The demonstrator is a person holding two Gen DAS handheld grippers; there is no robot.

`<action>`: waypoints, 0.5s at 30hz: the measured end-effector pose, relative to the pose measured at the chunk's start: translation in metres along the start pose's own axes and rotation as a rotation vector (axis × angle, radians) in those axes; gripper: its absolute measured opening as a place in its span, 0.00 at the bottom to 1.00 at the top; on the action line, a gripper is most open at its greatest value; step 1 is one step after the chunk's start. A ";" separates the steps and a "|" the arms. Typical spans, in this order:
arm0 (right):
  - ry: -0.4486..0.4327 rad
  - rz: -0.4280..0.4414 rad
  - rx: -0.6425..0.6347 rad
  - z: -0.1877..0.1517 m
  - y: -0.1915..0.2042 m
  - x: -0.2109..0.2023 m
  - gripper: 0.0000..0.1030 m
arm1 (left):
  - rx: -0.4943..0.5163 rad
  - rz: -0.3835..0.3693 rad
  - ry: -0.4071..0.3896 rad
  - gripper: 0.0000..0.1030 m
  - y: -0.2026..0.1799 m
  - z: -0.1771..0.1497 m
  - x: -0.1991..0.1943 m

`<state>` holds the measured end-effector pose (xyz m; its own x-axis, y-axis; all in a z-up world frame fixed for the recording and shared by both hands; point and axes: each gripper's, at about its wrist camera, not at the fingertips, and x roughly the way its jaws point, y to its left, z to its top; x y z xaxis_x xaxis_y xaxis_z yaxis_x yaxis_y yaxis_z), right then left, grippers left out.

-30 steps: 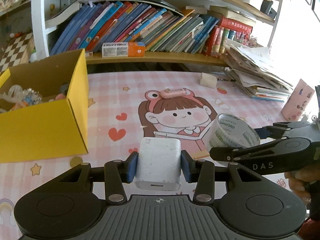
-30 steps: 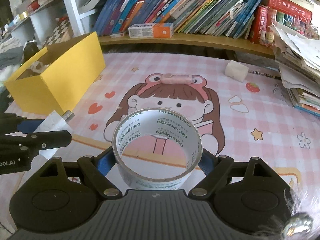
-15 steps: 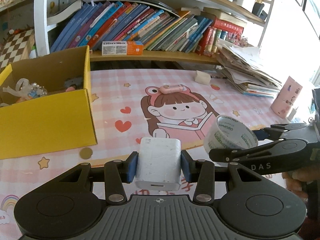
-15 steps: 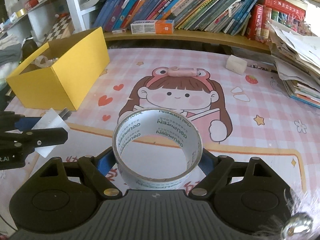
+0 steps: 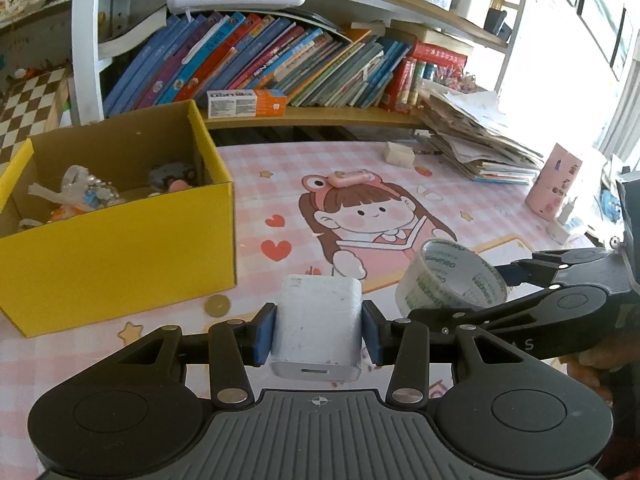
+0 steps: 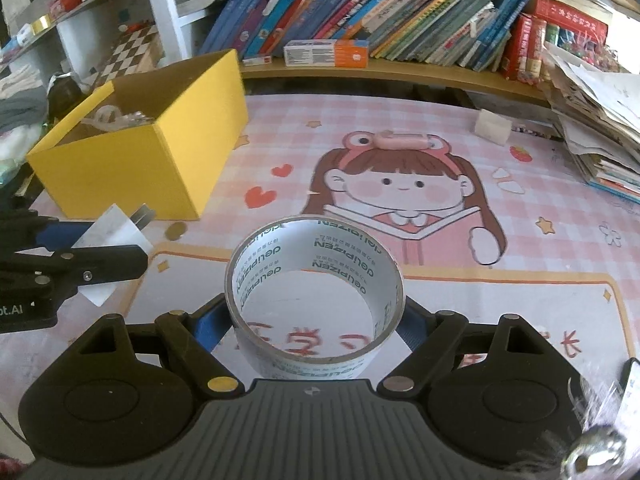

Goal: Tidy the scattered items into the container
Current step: 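Carry the charger with left gripper while right gripper carries the tape roll over the yellow box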

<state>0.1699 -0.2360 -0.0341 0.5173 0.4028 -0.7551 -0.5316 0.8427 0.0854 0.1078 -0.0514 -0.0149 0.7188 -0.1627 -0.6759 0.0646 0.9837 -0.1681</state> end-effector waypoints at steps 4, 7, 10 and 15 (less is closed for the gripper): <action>-0.002 -0.001 -0.014 -0.001 0.020 -0.001 0.81 | -0.006 -0.011 -0.001 0.42 0.013 -0.005 -0.008; -0.002 -0.007 -0.016 -0.002 0.033 0.000 0.81 | -0.012 -0.015 -0.005 0.42 0.025 -0.009 -0.015; -0.002 -0.008 -0.018 -0.004 0.046 0.002 0.81 | -0.014 -0.016 -0.009 0.42 0.035 -0.012 -0.022; -0.001 -0.004 -0.020 -0.006 0.067 0.005 0.81 | -0.011 -0.020 -0.009 0.42 0.051 -0.020 -0.031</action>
<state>0.1327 -0.1794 -0.0358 0.5203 0.3997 -0.7547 -0.5426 0.8371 0.0693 0.0750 0.0018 -0.0168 0.7235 -0.1815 -0.6660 0.0712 0.9793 -0.1895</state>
